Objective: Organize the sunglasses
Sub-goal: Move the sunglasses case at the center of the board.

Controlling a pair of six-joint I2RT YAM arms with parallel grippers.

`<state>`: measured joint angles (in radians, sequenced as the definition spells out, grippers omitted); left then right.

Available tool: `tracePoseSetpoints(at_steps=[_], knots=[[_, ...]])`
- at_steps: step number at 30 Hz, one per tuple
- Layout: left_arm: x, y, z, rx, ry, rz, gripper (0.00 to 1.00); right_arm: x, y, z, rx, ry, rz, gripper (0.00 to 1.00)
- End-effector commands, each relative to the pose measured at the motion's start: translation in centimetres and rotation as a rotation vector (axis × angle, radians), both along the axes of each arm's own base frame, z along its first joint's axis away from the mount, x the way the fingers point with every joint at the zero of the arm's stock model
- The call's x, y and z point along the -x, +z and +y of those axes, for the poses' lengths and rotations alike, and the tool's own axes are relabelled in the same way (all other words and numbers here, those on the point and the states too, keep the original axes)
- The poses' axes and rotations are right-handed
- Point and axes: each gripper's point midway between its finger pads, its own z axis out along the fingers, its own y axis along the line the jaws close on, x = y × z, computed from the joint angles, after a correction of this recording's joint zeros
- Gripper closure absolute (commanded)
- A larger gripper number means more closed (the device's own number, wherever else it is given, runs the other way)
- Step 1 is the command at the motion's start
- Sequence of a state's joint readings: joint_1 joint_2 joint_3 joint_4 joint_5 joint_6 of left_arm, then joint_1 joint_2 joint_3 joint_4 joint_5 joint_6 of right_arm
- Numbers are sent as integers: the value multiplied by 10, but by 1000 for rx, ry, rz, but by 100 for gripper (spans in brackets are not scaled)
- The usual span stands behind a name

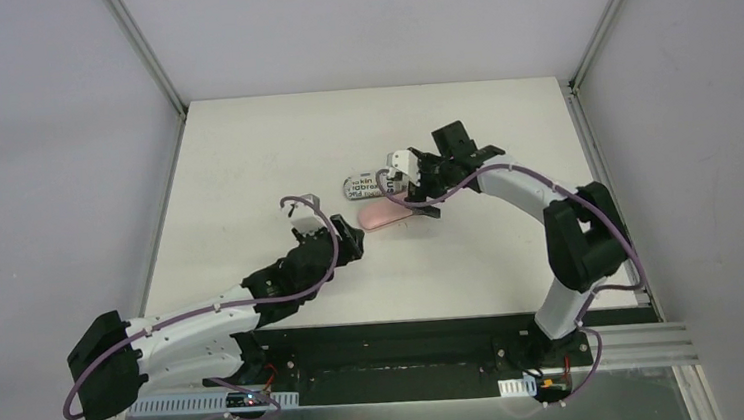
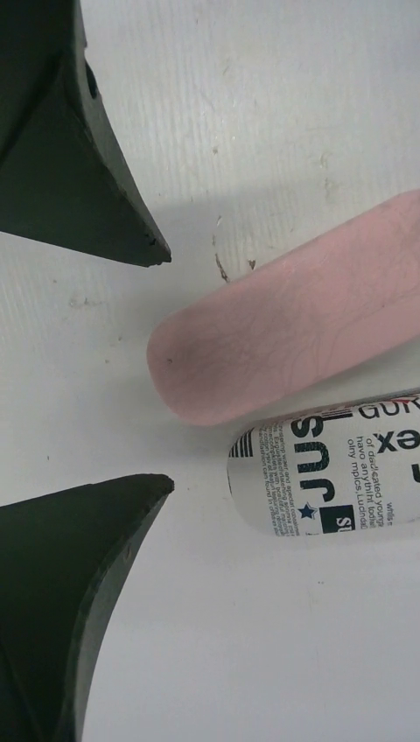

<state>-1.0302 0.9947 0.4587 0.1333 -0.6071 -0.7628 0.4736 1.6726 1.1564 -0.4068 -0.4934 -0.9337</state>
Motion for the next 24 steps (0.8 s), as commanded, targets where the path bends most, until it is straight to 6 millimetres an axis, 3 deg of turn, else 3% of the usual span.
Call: tracePoseSetpoints(at_steps=[1, 7, 12, 17, 21, 24], knots=[[1, -6, 20, -145, -9, 49, 39, -19, -4, 3, 78, 134, -42, 7], [10, -16, 9, -149, -88, 106, 40, -37, -29, 10, 119, 167, -26, 6], [8, -8, -6, -197, -168, 85, 40, -28, -56, 14, 161, 236, 81, 8], [-1, 12, -11, -236, -182, 41, 40, -8, -65, 14, 175, 234, 147, 28], [-3, 24, -14, -239, -190, 21, 40, 7, -58, 10, 219, 121, 163, 56], [-3, 28, -13, -242, -193, 14, 40, 38, -54, 9, 213, 98, 222, 58]])
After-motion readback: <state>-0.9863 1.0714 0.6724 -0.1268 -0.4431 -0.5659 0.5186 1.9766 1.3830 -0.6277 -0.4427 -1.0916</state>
